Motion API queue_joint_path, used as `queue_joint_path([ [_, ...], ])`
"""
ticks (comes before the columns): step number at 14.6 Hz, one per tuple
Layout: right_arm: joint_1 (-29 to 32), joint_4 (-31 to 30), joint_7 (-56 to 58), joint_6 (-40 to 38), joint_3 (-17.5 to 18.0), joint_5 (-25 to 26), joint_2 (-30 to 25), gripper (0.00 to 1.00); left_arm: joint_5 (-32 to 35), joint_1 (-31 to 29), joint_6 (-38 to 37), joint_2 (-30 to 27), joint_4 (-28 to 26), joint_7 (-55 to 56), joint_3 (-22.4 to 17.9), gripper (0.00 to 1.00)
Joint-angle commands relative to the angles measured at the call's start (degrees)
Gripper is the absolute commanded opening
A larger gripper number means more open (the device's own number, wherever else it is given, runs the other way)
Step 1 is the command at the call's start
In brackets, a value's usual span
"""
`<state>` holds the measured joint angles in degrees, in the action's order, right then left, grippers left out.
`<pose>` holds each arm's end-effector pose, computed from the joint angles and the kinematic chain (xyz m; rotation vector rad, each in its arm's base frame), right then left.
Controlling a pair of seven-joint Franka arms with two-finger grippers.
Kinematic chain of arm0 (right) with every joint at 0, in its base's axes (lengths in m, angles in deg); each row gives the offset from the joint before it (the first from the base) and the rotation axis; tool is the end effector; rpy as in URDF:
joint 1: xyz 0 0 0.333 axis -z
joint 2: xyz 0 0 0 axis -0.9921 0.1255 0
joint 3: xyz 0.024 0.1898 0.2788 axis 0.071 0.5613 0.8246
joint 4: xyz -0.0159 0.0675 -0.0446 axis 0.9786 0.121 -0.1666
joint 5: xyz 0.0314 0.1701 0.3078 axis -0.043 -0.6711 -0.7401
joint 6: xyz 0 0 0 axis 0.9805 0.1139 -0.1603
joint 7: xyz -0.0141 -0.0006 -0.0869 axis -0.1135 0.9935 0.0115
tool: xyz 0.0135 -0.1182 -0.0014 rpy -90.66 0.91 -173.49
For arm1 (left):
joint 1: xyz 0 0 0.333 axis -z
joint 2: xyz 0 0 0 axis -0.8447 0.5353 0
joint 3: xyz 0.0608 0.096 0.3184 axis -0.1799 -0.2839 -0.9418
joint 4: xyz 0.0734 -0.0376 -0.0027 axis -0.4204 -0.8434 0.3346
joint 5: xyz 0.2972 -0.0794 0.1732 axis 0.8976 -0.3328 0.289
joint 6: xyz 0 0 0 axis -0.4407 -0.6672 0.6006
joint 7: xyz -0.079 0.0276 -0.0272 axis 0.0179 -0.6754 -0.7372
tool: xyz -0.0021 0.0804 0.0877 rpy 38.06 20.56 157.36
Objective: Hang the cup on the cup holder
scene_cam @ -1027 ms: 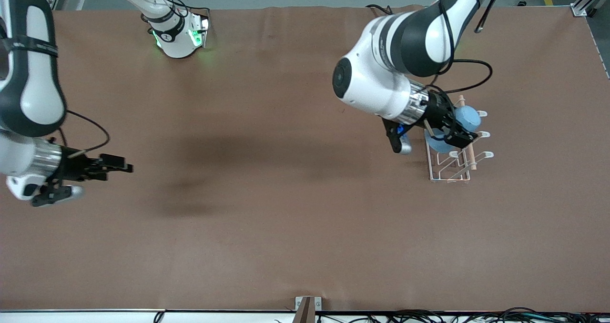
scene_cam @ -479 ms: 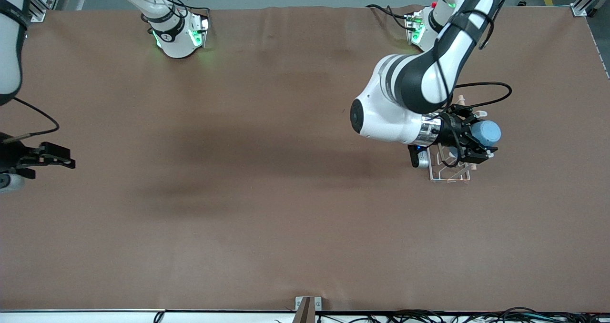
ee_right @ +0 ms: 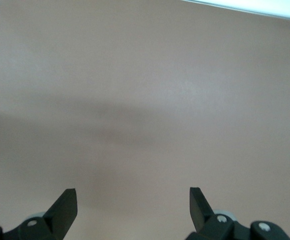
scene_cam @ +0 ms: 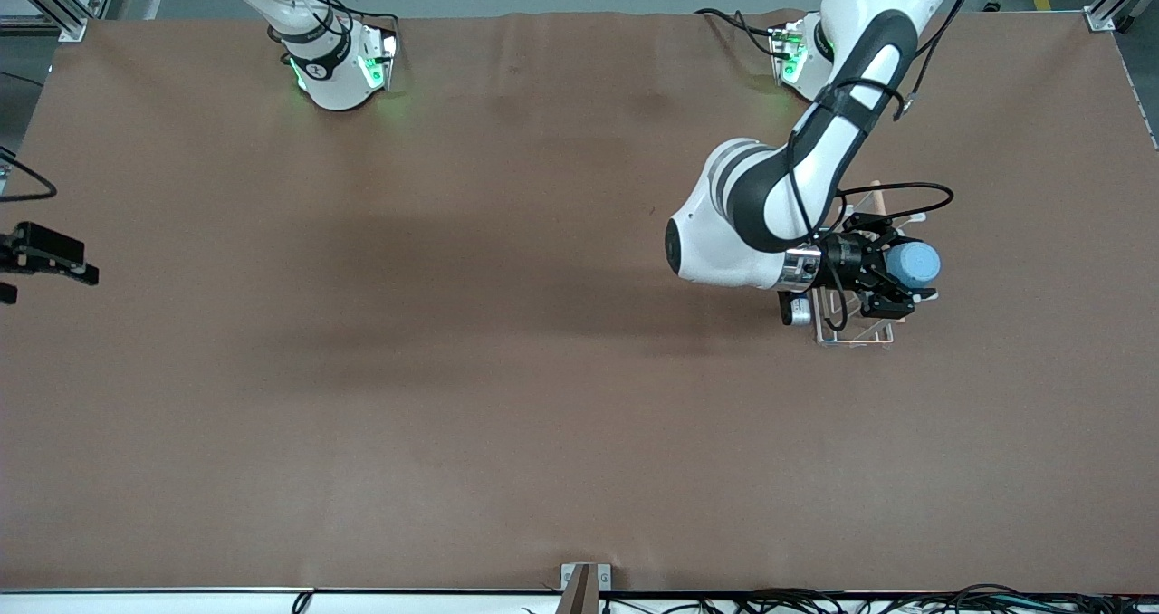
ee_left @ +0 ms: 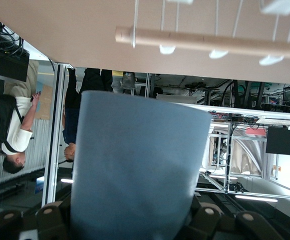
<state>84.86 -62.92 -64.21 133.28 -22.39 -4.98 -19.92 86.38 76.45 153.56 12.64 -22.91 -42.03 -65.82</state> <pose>0.5854 -0.0570 0.6298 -3.0790 -0.2380 -0.0130 0.5496 -0.2069 0.3716 -1.3919 1.2647 1.0134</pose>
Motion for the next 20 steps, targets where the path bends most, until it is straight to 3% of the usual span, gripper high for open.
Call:
queue_joint_path([
  [1,1.18,-3.32,-6.50,-1.00,4.89,5.10,-5.29,0.98,1.45,-0.36,-0.55,0.85,-2.01,4.14,0.42,0.20],
  [4,3.11,-7.09,-10.20,-1.88,8.33,7.15,-9.77,0.98,1.45,-0.45,-0.55,3.31,-3.16,7.21,0.42,0.20],
  [10,2.85,-17.80,-10.12,2.24,7.81,5.74,-17.33,0.97,1.45,-0.27,-0.55,6.39,-3.16,12.31,0.42,0.20],
  [13,1.36,-20.11,-10.20,2.52,6.50,5.65,-18.23,0.97,1.45,-0.01,-0.20,7.97,-2.90,14.33,0.42,0.20],
  [15,-1.18,-19.67,-10.12,2.52,2.90,5.56,-17.87,0.98,1.45,-0.01,0.06,9.28,-2.90,17.05,0.42,0.21],
  [18,-0.76,-18.09,-9.94,1.81,2.62,5.56,-17.09,1.00,1.37,0.08,1.98,10.00,-2.81,19.00,0.60,0.38],
  [19,-0.49,-18.09,-9.77,1.20,2.71,5.56,-17.00,1.00,1.36,0.08,2.43,10.08,-2.72,19.17,0.60,0.49],
  [20,-0.23,-18.00,-9.42,0.94,2.80,5.56,-16.91,1.00,1.36,0.17,2.61,10.17,-2.72,19.70,0.60,0.69],
])
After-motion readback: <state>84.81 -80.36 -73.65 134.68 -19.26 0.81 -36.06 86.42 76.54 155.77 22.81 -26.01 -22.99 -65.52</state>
